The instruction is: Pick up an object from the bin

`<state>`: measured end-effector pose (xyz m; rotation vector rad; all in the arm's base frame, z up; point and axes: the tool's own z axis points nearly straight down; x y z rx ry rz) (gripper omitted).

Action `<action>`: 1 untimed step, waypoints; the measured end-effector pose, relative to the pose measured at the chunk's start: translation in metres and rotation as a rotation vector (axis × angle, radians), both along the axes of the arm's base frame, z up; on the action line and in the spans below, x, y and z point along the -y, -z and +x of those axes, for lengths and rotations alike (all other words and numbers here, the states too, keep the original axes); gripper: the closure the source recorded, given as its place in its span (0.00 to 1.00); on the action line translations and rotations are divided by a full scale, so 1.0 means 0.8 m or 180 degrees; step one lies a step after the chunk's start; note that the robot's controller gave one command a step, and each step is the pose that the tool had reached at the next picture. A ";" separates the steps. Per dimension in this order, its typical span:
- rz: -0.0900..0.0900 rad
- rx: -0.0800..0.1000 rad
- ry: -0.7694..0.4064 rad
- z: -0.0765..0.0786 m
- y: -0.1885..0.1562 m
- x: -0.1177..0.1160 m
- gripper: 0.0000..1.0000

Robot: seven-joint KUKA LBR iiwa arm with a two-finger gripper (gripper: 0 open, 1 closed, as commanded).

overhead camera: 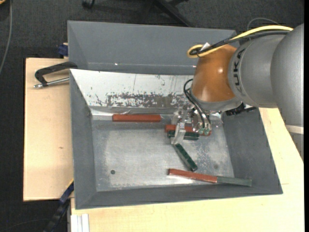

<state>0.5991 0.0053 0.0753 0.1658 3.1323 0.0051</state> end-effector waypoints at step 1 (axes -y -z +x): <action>-0.0001 0.0000 -0.0001 0.000 0.000 0.000 1.00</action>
Offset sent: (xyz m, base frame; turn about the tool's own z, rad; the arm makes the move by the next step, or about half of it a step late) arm -0.0002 0.0000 0.0531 0.0000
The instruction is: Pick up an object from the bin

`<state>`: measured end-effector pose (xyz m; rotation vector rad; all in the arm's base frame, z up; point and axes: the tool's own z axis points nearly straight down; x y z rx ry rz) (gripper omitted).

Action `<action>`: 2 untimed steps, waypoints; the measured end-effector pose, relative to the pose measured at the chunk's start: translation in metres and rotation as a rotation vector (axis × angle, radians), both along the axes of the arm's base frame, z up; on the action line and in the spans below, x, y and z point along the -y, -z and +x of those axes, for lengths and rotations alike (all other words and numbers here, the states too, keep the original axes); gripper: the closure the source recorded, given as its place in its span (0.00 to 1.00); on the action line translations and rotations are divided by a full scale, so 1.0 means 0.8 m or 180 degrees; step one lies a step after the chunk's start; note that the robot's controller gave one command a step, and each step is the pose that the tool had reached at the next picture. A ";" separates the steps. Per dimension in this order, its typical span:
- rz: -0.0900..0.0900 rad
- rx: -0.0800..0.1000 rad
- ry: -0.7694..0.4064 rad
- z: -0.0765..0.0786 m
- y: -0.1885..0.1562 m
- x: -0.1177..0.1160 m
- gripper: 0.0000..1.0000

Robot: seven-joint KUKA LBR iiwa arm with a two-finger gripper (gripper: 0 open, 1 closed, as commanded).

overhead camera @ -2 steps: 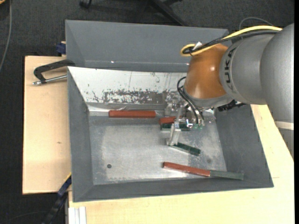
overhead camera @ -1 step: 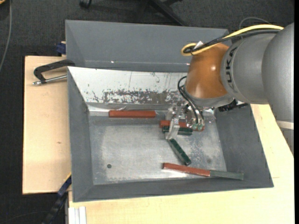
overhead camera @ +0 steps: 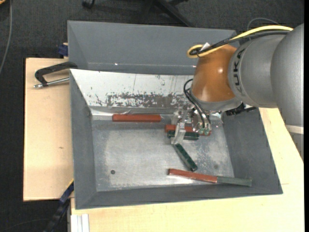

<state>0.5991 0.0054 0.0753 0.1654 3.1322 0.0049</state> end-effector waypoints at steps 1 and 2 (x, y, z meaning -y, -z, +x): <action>-0.0001 0.0000 0.0000 -0.001 -0.003 0.000 1.00; -0.0004 -0.0012 -0.0001 -0.003 -0.020 0.000 1.00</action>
Offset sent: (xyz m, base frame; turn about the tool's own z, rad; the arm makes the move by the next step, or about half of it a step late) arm -0.0001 0.0001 0.0123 0.0000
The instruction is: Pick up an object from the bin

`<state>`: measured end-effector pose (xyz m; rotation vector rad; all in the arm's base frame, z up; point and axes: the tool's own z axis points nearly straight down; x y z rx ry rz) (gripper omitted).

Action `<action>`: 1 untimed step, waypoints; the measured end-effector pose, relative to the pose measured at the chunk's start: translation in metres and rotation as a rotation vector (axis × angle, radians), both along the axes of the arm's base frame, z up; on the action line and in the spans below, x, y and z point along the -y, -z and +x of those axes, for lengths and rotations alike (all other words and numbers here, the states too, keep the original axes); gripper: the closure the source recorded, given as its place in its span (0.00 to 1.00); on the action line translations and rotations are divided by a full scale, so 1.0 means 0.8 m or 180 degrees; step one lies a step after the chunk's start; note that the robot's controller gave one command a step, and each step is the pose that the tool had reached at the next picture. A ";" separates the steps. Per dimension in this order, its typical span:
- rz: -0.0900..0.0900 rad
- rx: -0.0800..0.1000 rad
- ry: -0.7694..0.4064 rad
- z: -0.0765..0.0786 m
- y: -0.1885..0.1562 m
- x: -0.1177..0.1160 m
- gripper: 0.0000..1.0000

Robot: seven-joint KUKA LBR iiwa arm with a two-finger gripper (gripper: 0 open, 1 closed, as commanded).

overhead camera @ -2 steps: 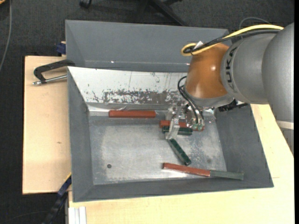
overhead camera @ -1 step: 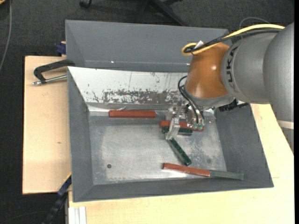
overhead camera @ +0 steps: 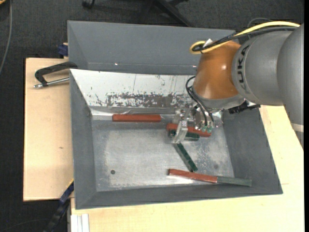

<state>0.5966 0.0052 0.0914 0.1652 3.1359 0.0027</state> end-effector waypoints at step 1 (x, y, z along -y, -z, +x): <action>0.0000 0.0019 0.0001 0.003 -0.016 0.000 1.00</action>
Offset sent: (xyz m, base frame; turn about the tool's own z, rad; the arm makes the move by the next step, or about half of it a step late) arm -0.0001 -0.0001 0.0368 0.0000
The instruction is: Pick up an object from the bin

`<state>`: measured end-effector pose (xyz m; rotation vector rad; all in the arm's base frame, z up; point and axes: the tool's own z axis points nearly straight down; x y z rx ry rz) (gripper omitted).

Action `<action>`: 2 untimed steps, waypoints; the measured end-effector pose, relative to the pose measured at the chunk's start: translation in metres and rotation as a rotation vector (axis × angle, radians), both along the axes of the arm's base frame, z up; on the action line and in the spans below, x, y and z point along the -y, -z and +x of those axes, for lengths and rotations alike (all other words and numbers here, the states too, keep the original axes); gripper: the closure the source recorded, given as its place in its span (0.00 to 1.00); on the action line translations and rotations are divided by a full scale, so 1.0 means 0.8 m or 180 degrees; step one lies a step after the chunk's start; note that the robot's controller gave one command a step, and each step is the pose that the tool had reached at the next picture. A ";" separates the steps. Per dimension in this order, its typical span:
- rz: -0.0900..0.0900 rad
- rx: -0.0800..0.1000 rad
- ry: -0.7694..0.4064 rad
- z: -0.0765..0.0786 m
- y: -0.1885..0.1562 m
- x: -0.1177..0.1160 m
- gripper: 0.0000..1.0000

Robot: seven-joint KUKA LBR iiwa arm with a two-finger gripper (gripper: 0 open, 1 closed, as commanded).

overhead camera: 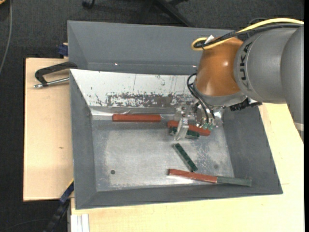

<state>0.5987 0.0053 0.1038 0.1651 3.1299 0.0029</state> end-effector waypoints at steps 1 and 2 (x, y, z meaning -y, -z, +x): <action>0.0000 0.0000 -0.0002 0.000 -0.009 0.000 1.00; 0.0000 -0.0018 -0.0002 -0.001 -0.021 0.000 1.00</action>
Offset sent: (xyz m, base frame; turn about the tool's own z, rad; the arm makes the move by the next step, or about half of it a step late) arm -0.0002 0.0001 0.0652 0.0000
